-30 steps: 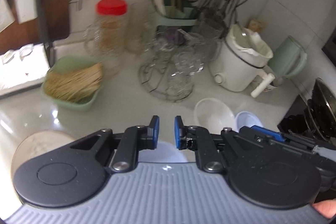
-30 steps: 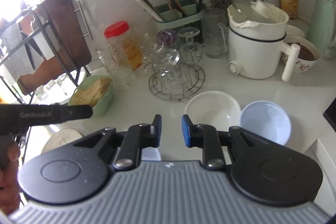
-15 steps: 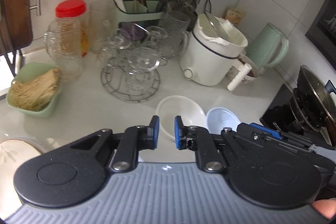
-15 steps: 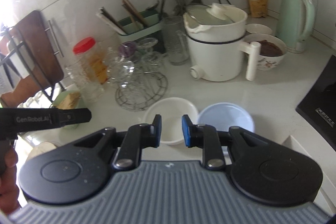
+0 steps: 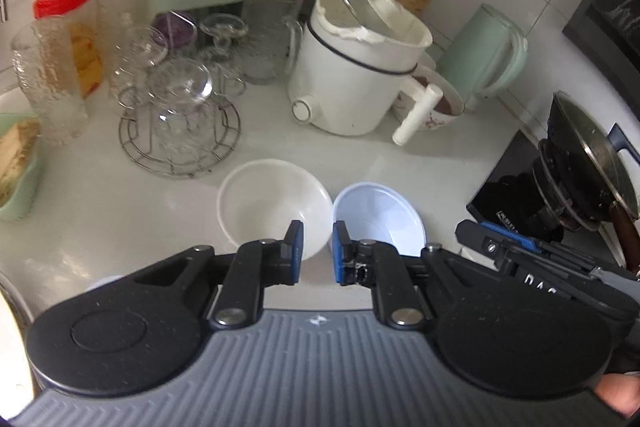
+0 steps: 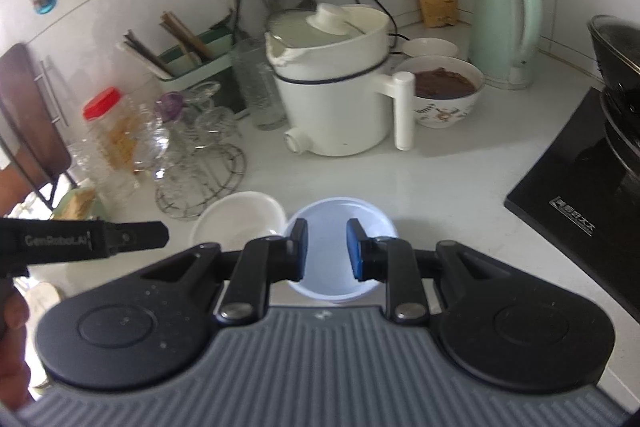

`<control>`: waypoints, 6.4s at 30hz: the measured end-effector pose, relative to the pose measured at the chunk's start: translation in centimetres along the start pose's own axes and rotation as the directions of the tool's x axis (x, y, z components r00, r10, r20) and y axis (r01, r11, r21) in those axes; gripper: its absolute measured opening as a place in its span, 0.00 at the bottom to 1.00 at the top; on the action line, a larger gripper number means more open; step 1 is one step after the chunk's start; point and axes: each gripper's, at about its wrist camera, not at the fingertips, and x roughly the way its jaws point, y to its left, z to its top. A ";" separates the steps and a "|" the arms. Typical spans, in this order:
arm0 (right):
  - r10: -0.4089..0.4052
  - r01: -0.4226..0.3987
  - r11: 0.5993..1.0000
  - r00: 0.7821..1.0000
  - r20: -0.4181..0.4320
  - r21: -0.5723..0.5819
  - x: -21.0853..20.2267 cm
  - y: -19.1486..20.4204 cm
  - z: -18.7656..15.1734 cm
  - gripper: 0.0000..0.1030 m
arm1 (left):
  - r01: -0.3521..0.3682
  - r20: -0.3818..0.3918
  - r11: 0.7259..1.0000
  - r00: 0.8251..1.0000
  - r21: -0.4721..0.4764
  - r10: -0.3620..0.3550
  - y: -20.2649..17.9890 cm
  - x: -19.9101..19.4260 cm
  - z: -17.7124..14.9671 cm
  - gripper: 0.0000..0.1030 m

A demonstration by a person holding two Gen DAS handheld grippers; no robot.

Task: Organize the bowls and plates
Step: 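Lift the pale blue bowl and carry it over the other blue bowl, then lower the pale blue bowl into the other pale blue bowl, then open both grippers and move them over the white bowl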

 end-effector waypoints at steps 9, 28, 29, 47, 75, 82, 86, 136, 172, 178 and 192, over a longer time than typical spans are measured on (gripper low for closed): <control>-0.015 0.017 0.999 0.999 -0.036 0.036 2.2 -4.2 -0.7 0.30 | -0.011 -0.093 0.998 0.996 -0.057 0.006 -1.1 4.2 -0.8 0.49; 0.084 -0.072 0.993 0.988 -0.130 0.092 10.1 -7.1 0.0 0.38 | 0.016 -0.190 0.975 0.980 -0.220 -0.059 -1.4 12.5 -0.9 0.49; 0.078 -0.068 0.994 0.988 -0.133 0.080 10.5 -7.0 0.0 0.38 | 0.015 -0.192 0.974 0.980 -0.225 -0.059 -1.4 12.8 -0.9 0.49; 0.063 -0.049 0.996 0.977 -0.201 0.077 12.5 -7.9 -0.8 0.11 | 0.019 -0.155 0.967 0.986 -0.254 -0.060 -1.6 13.1 -1.4 0.15; 0.136 -0.120 0.981 0.985 -0.102 0.150 3.5 -5.8 1.7 0.12 | 0.077 -0.082 0.973 0.992 -0.218 -0.097 -2.1 3.3 0.2 0.16; 0.155 -0.143 0.979 0.985 -0.080 0.143 2.2 -4.4 2.0 0.12 | 0.074 -0.052 0.973 0.995 -0.220 -0.088 -1.2 1.2 0.1 0.16; 0.171 -0.157 0.976 0.981 -0.087 0.151 1.9 -3.3 1.9 0.12 | 0.062 -0.050 0.971 0.996 -0.230 -0.075 -0.1 0.0 0.1 0.16; 0.249 -0.349 0.913 0.887 -0.390 -0.210 5.9 15.6 -5.9 0.14 | -0.215 -0.140 0.862 0.976 -0.459 0.169 17.5 -5.2 -9.5 0.16; 0.346 -0.365 0.919 0.927 -0.143 -0.147 -0.3 13.6 0.3 0.14 | -0.143 0.142 0.962 0.973 -0.234 0.179 11.1 -14.2 -2.7 0.46; 0.327 -0.337 0.932 0.941 -0.088 -0.132 -1.1 12.6 0.8 0.14 | -0.148 0.146 0.973 0.974 -0.180 0.175 9.6 -13.7 -1.4 0.46; 0.214 -0.216 0.975 0.976 -0.039 -0.046 -1.6 7.6 0.8 0.14 | -0.082 0.113 0.996 0.990 -0.047 0.087 4.9 -10.4 0.4 0.46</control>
